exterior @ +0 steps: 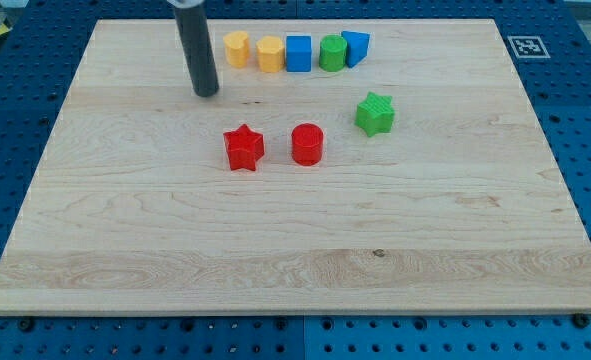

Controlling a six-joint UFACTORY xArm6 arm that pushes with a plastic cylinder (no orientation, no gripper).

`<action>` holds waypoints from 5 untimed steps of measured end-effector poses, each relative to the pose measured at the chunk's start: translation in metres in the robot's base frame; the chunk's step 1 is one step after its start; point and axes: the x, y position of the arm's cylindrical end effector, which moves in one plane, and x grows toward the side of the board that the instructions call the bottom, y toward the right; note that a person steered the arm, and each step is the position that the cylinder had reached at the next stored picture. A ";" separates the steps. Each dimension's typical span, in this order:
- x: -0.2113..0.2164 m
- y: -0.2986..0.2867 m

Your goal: Move green star towards the right side of the board

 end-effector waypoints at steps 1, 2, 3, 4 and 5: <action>0.007 0.016; 0.007 0.017; 0.007 0.019; 0.007 0.058; 0.036 0.096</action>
